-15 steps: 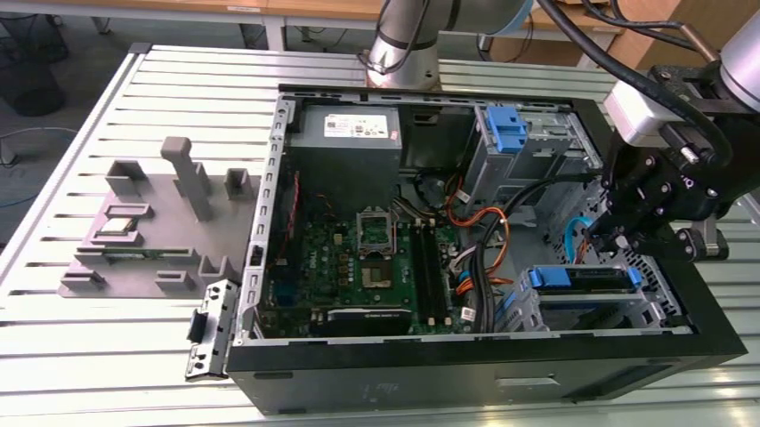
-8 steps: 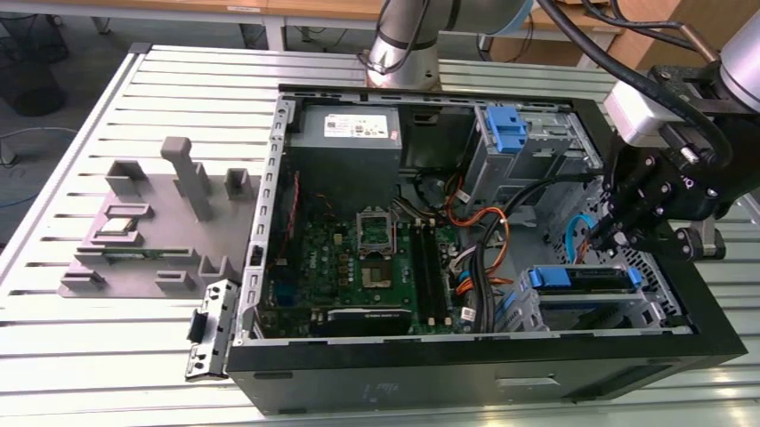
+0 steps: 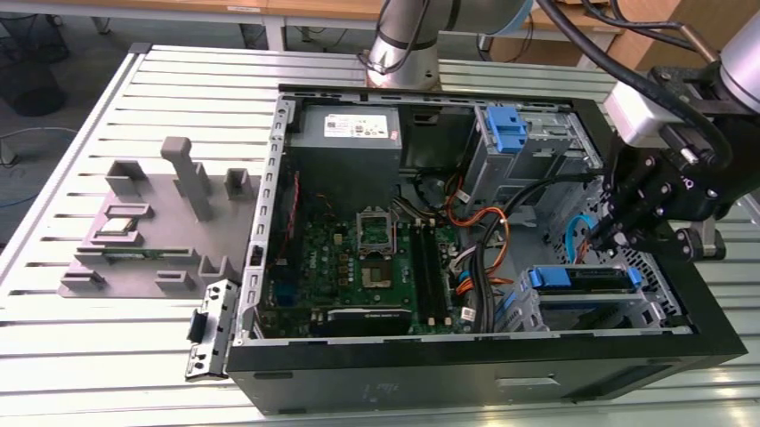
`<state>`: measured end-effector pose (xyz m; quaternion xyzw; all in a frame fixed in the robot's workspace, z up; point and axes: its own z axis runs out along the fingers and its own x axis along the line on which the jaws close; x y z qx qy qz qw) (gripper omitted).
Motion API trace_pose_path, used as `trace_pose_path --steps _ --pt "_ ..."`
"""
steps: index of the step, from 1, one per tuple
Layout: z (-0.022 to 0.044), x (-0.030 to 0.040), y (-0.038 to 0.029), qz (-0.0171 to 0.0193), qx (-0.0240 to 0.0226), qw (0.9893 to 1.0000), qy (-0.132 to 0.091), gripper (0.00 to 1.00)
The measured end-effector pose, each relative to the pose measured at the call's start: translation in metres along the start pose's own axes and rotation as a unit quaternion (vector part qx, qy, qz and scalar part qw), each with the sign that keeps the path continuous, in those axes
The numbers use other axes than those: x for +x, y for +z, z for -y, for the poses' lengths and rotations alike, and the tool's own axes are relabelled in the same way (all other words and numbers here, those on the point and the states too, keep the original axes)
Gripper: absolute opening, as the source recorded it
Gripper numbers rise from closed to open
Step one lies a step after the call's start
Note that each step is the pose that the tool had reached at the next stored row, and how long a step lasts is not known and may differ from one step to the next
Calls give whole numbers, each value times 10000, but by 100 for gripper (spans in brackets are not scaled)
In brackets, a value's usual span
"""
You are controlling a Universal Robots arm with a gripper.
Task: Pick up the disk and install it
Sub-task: 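Insert the first disk wire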
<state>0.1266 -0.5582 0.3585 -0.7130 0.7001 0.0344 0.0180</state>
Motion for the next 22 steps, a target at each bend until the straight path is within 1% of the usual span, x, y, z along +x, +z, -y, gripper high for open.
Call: trace_pose_path --steps 5,8,10,11,18,22 --pt "-3 48 20 -1 27 10000 -2 16" --pt "-8 82 43 -2 69 10000 -4 16" --pt "-15 93 59 -1 100 9999 -7 16" --pt "-17 95 61 -2 107 9999 -7 16" --pt "-34 95 66 1 111 9999 -8 16" --pt "-40 96 84 3 113 9999 -7 16"
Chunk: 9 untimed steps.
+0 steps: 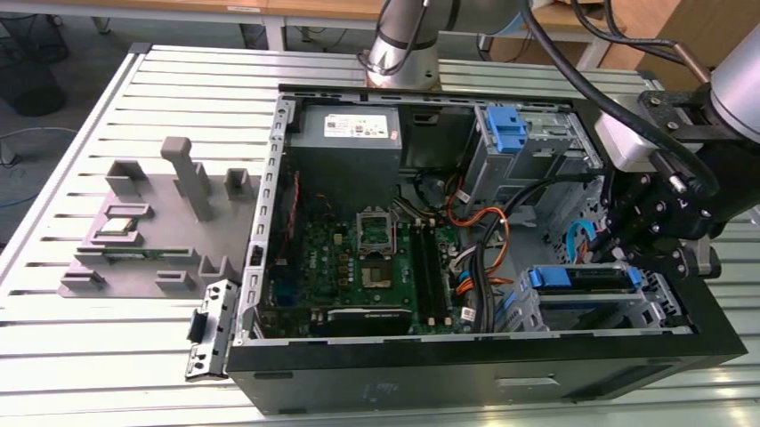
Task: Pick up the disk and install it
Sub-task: 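Insert the first disk wire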
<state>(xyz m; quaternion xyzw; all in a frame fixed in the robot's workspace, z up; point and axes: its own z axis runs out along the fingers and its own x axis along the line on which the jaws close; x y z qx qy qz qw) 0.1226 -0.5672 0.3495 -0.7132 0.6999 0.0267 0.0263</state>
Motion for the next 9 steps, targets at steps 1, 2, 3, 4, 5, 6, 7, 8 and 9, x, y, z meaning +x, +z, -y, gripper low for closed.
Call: trace_pose_path --steps 1,2,3,4,5,6,7,8,9 --pt "-4 1 5 0 2 10000 0 16" --pt "-9 1 9 0 6 10000 -2 16" --pt "-14 3 15 1 9 10000 -2 16" --pt "-18 8 21 1 13 10000 -2 16" --pt "-21 14 24 -1 17 10000 -2 16" --pt "-23 22 30 0 22 10000 -3 16" --pt "-27 30 38 1 30 10000 -3 16" --pt "-30 35 45 3 39 10000 -4 16" --pt "-34 40 53 5 52 10000 -5 16"
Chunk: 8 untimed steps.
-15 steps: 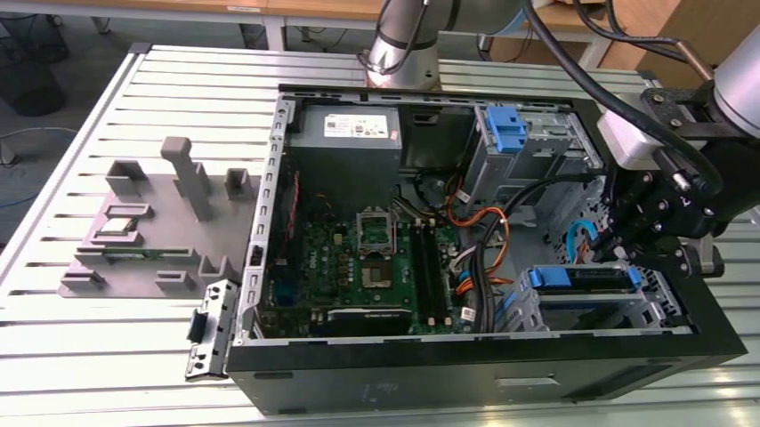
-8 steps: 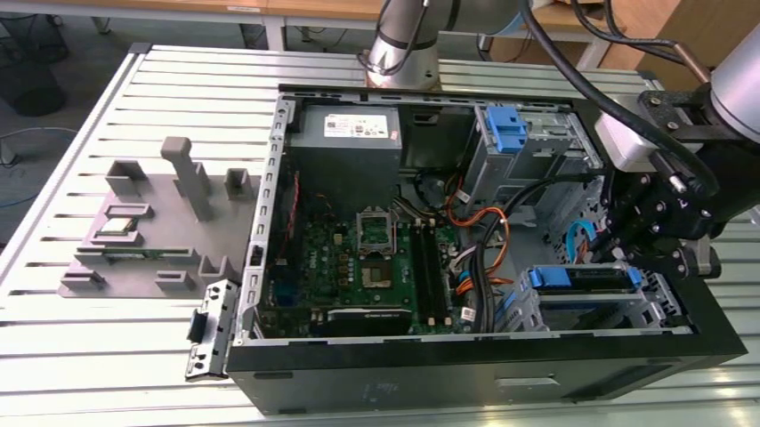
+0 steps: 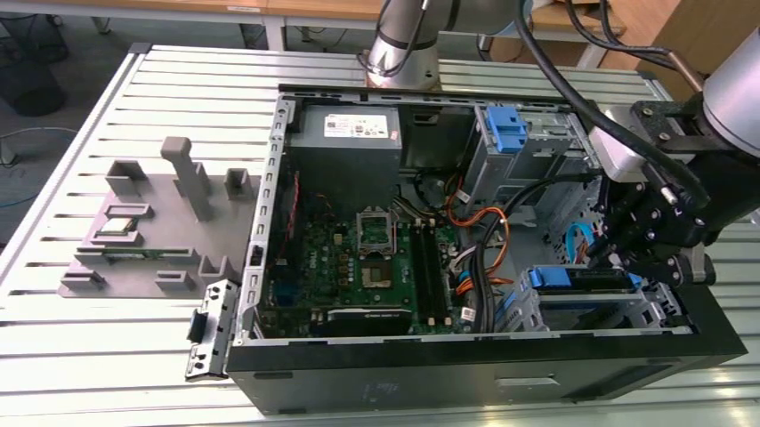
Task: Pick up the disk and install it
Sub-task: 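Insert the first disk wire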
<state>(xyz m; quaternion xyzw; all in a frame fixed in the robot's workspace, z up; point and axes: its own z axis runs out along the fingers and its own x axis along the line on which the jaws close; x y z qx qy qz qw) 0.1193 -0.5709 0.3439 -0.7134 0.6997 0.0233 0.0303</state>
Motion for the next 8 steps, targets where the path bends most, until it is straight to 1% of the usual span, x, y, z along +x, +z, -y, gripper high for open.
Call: trace_pose_path --steps 4,8 --pt "-17 8 25 8 54 10000 -4 16" --pt "-31 11 42 11 80 10000 -6 16"
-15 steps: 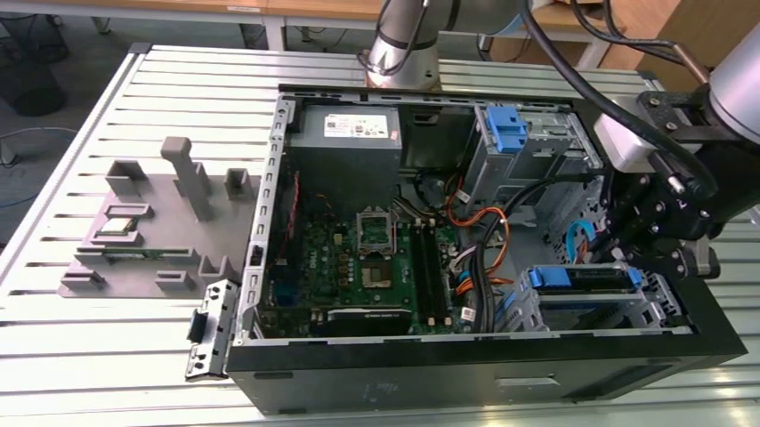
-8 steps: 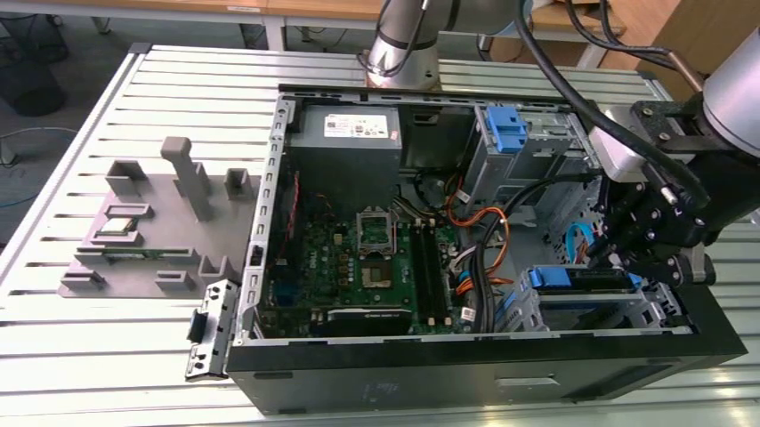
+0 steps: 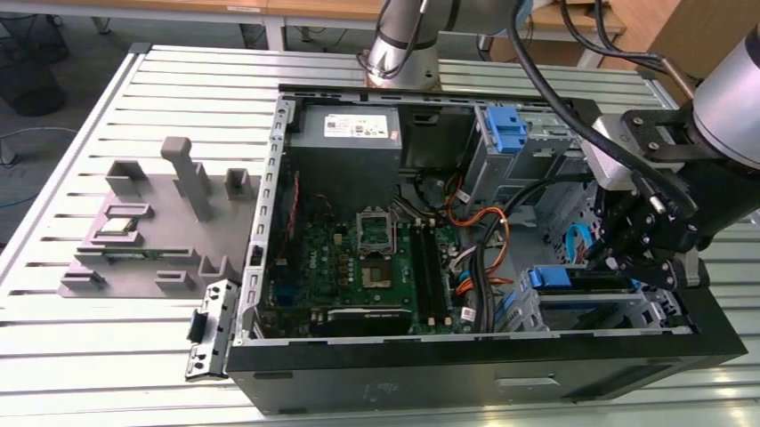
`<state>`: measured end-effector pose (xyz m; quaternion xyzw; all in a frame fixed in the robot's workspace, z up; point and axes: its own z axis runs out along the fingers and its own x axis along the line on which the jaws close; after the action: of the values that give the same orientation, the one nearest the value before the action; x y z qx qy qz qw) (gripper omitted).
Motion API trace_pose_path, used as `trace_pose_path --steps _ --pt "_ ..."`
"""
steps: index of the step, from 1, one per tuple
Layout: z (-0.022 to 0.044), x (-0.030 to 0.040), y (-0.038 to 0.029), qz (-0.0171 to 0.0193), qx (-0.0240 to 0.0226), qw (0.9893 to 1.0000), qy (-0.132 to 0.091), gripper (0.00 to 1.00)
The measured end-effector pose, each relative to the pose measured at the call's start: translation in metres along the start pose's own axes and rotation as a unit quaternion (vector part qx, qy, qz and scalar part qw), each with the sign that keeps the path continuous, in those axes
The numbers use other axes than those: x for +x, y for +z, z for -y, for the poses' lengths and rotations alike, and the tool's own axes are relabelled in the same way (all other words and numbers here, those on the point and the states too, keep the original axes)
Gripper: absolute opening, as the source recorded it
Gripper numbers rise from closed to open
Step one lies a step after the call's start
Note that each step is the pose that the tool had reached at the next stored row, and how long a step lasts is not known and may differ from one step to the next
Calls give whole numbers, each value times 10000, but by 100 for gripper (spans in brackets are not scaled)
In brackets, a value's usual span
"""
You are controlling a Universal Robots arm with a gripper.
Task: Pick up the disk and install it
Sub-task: 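Insert the first disk wire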
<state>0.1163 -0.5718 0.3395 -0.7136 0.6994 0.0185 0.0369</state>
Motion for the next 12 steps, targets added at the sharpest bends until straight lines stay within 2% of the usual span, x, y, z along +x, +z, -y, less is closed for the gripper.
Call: trace_pose_path --steps 12 --pt "-8 2 25 0 14 10000 -1 16"
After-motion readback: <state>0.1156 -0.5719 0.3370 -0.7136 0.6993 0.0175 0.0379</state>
